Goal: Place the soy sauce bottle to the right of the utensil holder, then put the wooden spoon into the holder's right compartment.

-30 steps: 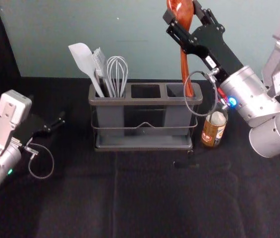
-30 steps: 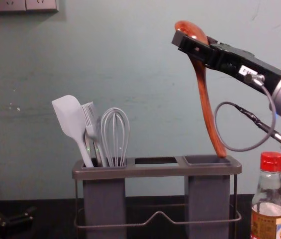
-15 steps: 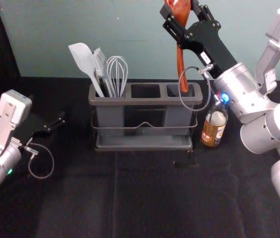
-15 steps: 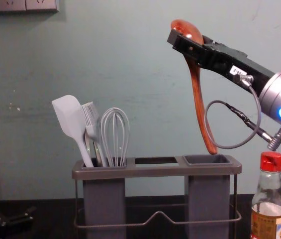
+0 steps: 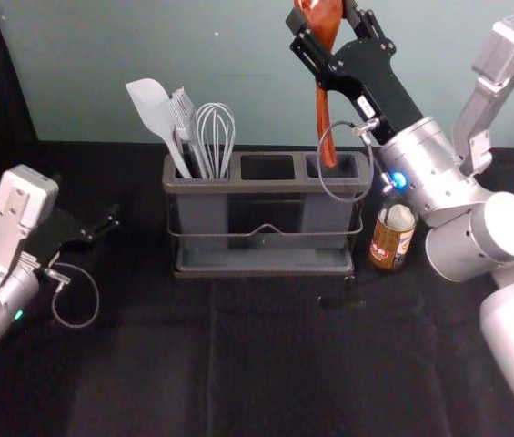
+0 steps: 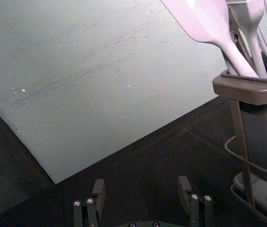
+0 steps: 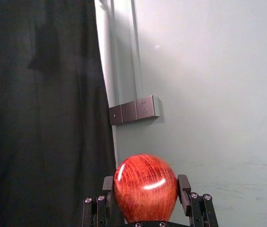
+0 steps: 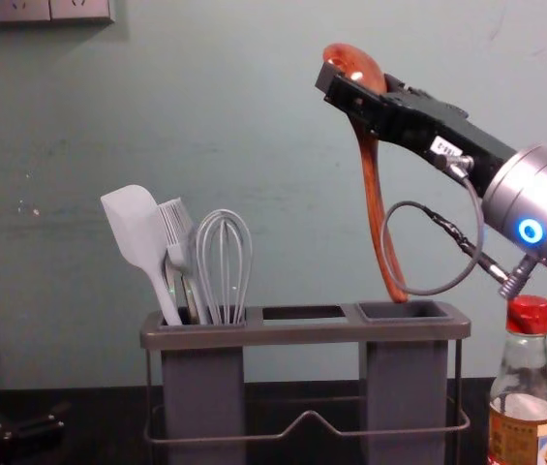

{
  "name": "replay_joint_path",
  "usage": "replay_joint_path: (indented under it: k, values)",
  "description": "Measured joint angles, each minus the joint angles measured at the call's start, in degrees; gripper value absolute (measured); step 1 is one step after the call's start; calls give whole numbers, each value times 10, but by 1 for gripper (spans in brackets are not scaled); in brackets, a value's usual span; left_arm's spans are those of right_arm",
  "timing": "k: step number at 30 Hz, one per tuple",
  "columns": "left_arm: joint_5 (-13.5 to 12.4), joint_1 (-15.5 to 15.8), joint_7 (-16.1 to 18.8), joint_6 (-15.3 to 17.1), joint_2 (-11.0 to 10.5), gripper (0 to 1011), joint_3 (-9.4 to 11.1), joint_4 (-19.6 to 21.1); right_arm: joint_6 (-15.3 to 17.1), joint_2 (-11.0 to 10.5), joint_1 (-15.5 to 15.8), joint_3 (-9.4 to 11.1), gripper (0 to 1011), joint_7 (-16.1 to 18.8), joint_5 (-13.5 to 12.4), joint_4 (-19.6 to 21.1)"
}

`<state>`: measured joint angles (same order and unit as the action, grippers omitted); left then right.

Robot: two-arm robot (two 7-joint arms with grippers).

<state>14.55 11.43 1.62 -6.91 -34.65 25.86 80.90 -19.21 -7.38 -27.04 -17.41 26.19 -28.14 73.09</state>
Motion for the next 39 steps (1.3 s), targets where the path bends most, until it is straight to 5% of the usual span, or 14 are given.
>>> replay_joint_path:
  k: [39]
  values:
    - [0,0,0,0,0,1005,0,0,-38,29,-4,12,834,2,43,-73]
